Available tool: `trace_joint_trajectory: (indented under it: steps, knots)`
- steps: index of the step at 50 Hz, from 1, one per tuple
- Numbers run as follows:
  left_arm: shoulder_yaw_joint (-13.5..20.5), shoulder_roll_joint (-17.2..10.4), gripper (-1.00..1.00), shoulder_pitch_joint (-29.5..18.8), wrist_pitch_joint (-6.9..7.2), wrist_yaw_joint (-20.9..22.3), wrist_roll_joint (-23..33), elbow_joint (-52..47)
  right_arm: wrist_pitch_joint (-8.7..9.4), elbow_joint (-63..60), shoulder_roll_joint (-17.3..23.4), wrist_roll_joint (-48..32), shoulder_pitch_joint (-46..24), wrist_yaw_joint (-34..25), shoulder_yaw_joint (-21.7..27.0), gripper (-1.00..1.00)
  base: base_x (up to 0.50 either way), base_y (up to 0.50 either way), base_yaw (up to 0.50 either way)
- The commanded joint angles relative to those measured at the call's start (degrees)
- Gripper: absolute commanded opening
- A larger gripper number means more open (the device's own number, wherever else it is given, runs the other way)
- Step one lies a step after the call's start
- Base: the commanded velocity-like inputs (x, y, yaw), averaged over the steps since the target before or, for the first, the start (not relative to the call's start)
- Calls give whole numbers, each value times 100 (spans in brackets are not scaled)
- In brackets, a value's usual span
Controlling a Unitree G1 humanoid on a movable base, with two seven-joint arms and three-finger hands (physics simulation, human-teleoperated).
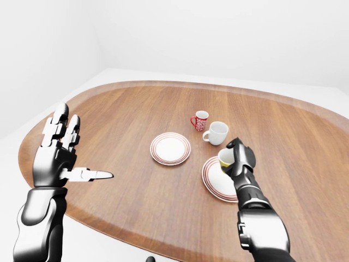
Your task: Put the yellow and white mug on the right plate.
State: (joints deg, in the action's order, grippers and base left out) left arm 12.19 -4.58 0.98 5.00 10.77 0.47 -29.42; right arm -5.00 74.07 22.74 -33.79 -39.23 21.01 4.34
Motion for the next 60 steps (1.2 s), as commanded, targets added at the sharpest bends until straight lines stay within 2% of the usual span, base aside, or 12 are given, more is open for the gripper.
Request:
trace_joint_trajectory:
  steps: [1,21,60]
  knots:
    - [-18,8,100,12,0,3,25,29,0,150,106,164,14,294,29,-100,0,0,0]
    - [-38,11,100,11,0,4,42,48,0,262,35,40,55,713,40,-100,0,0,0]
    - [-47,21,100,33,0,40,63,32,0,335,-140,-80,44,628,79,-100,0,0,0]
